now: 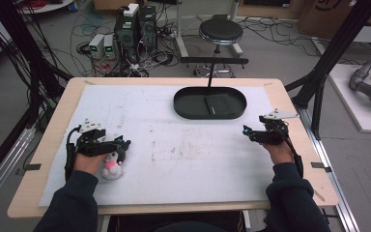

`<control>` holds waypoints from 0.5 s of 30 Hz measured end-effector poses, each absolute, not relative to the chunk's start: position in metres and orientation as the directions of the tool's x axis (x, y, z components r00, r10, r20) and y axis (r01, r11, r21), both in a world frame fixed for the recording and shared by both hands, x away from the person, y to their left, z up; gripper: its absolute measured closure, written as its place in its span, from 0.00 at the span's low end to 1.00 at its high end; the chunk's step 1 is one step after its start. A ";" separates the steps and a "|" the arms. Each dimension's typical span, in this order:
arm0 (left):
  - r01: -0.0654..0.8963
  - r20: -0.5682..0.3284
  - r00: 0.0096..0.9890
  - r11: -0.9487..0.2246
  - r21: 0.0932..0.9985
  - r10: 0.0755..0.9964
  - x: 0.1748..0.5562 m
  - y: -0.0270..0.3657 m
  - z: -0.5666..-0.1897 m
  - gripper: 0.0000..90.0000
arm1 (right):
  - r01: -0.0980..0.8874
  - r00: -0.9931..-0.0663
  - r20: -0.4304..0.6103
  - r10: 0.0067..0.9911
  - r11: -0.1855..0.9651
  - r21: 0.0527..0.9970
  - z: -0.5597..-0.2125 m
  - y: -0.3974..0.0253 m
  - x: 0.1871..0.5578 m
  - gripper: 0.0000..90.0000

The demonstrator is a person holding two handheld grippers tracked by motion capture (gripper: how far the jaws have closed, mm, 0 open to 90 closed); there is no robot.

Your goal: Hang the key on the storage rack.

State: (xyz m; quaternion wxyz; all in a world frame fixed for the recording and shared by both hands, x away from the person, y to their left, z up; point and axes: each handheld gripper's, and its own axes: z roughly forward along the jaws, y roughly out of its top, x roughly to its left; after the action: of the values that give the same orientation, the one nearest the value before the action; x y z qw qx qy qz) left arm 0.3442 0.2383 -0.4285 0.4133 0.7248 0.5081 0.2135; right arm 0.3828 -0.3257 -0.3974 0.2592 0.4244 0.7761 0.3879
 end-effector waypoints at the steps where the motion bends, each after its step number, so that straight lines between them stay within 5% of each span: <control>1: 0.577 -0.113 0.393 -0.149 0.803 0.913 0.345 0.237 -0.430 0.24 | 0.458 -0.503 -0.075 0.861 0.340 0.821 -0.398 -0.325 0.383 0.24; 5: 0.664 -0.216 0.392 -0.113 0.739 0.894 0.349 0.237 -0.438 0.27 | 0.464 -0.511 -0.073 0.857 0.346 0.816 -0.399 -0.323 0.383 0.24; 9: 0.668 -0.277 0.457 -0.120 0.734 0.845 0.350 0.235 -0.438 0.45 | 0.462 -0.517 -0.076 0.852 0.353 0.813 -0.399 -0.322 0.383 0.24; 11: 0.657 -0.280 0.490 -0.139 0.741 0.825 0.350 0.230 -0.439 0.70 | 0.462 -0.516 -0.076 0.853 0.352 0.814 -0.399 -0.321 0.383 0.24; 15: 0.657 -0.297 0.506 -0.139 0.741 0.810 0.351 0.231 -0.439 0.81 | 0.462 -0.516 -0.075 0.853 0.351 0.814 -0.399 -0.321 0.383 0.24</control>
State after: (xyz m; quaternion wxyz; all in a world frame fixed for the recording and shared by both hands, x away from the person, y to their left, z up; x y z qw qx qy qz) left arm 0.3508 0.2310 -0.4392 0.4374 0.7495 0.4892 0.0876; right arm 0.3828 -0.3213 -0.3989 0.2547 0.4209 0.7815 0.3838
